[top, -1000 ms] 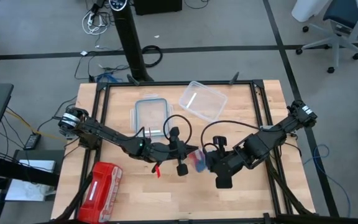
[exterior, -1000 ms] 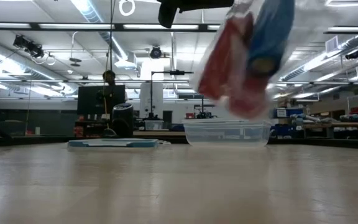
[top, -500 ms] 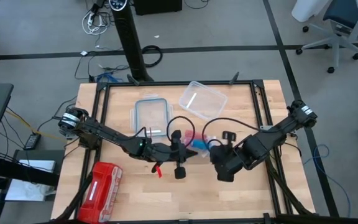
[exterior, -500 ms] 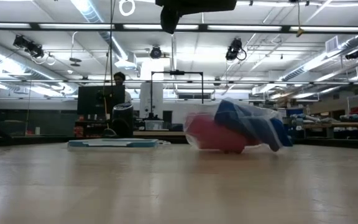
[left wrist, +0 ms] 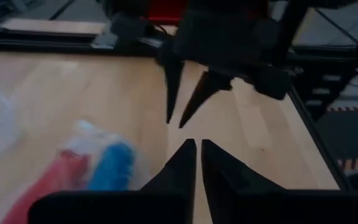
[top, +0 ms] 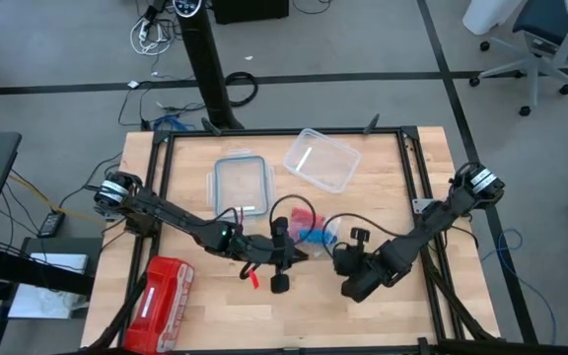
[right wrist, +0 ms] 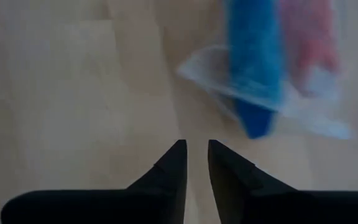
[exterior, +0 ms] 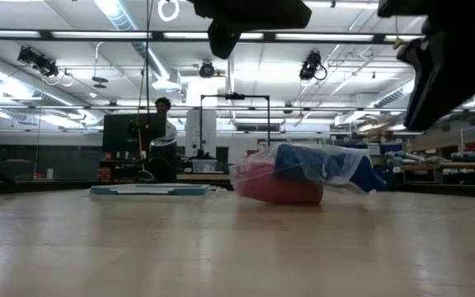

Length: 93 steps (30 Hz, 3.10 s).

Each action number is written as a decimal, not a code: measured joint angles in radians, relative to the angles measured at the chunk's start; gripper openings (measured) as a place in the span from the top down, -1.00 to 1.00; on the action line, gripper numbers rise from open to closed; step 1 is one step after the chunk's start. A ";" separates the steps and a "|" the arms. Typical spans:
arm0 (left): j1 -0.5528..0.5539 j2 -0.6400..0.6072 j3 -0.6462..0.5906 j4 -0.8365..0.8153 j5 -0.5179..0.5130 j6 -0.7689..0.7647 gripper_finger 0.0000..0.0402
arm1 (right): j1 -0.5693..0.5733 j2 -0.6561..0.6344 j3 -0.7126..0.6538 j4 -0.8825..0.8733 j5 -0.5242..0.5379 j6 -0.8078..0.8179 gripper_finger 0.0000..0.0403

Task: Roll bandage
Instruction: Put the blue bandage into the transparent zip bag

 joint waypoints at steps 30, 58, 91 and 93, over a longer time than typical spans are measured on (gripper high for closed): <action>0.001 0.099 -0.001 0.001 -0.054 0.018 0.64 | -0.066 0.002 -0.339 0.637 0.137 -0.215 0.08; 0.014 0.099 -0.032 -0.005 -0.190 0.294 0.64 | 0.023 0.002 -0.433 0.925 0.330 0.658 0.17; 0.127 0.197 -0.120 0.157 -0.029 0.367 0.64 | -0.124 0.002 -0.445 0.968 0.272 0.442 0.96; 0.127 0.197 -0.120 0.161 -0.029 0.363 0.64 | -0.121 0.002 -0.445 0.972 0.264 0.403 0.98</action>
